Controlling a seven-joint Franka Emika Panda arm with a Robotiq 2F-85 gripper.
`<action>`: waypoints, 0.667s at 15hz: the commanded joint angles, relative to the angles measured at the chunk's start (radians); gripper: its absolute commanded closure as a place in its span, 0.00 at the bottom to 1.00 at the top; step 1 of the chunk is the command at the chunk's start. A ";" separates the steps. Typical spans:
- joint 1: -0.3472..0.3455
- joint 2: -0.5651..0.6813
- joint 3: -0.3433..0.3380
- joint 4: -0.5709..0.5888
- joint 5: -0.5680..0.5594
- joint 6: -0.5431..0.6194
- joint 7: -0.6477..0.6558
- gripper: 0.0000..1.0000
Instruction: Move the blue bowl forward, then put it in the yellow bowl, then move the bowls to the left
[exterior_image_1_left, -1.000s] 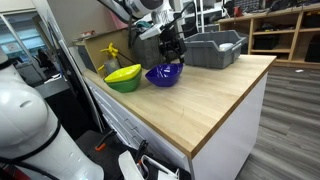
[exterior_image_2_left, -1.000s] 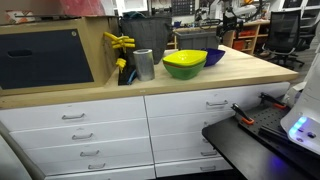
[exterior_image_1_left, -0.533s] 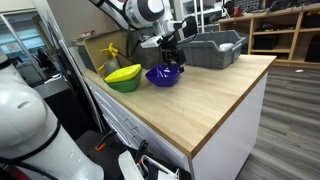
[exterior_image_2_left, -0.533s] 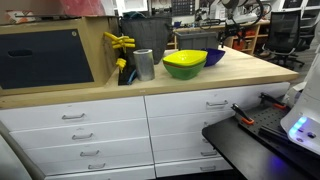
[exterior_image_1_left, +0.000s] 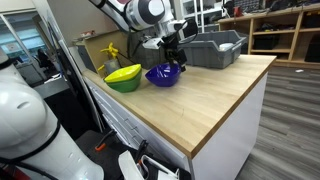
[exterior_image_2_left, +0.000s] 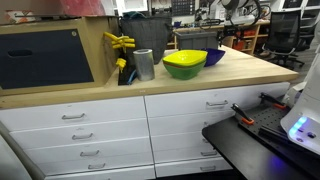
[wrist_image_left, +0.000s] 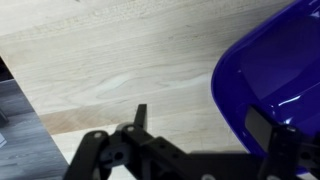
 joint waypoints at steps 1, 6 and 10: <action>0.003 0.009 0.005 -0.016 0.024 0.027 0.021 0.01; 0.009 0.039 0.008 -0.009 0.036 0.034 0.014 0.29; 0.013 0.056 0.010 -0.003 0.042 0.037 0.012 0.55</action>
